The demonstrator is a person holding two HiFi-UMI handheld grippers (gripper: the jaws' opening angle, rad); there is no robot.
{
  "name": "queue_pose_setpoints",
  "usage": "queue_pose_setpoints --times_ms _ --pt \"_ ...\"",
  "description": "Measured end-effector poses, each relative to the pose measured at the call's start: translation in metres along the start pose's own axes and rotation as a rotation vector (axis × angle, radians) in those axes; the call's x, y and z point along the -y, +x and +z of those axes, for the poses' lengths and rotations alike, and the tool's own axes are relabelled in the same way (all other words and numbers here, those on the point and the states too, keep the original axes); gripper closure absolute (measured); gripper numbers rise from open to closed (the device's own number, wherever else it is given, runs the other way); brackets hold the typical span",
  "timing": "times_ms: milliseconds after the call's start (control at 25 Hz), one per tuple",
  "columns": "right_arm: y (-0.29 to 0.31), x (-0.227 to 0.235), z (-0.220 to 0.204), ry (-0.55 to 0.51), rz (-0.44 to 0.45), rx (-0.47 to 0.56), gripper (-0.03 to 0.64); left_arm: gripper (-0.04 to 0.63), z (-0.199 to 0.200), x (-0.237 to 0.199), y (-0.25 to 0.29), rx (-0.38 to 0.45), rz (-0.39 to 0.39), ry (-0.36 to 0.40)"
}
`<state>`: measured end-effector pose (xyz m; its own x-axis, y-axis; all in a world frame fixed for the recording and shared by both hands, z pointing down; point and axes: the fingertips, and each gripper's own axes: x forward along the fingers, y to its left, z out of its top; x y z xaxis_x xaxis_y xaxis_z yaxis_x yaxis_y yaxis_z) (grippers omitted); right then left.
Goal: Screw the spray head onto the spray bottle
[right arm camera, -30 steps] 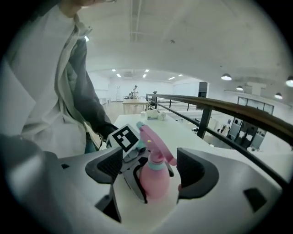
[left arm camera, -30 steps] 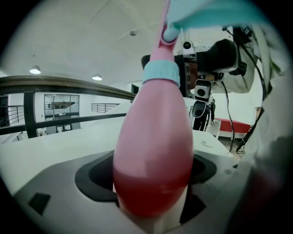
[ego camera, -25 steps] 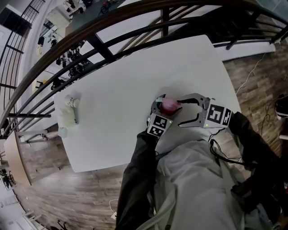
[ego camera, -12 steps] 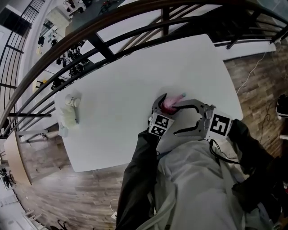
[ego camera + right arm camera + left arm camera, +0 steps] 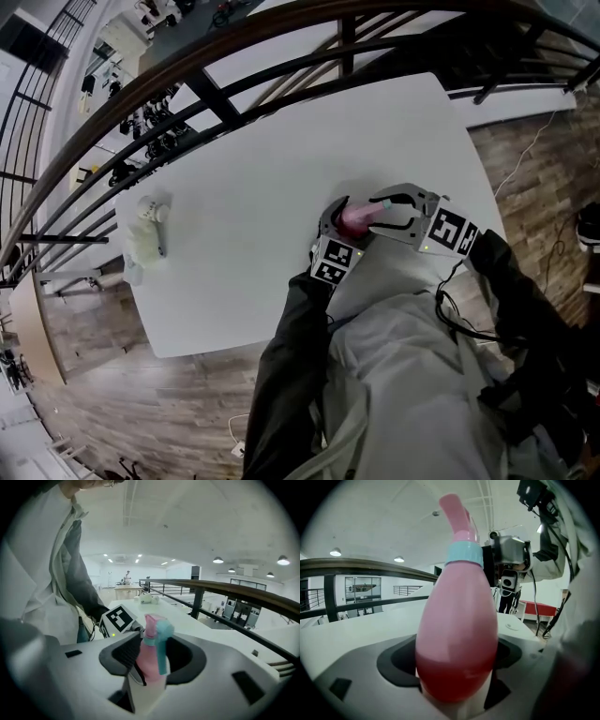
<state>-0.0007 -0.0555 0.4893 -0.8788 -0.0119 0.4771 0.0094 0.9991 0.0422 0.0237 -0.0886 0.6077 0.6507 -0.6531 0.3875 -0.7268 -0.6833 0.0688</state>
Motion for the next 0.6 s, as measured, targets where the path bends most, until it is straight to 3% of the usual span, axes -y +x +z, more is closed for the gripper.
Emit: queue_pose_setpoints --times_ms 80,320,600 --pt "-0.0079 0.0035 0.0013 0.016 -0.068 0.018 0.545 0.153 -0.0003 -0.0004 -0.0002 0.000 0.000 0.000" --pt "-0.0092 -0.0006 0.0027 0.119 -0.197 0.039 0.555 0.153 0.0005 -0.0023 -0.0013 -0.001 0.004 0.002" --pt "-0.0056 -0.0013 0.0008 0.220 -0.410 0.042 0.574 0.153 -0.0024 -0.0037 -0.0003 -0.006 0.017 0.001"
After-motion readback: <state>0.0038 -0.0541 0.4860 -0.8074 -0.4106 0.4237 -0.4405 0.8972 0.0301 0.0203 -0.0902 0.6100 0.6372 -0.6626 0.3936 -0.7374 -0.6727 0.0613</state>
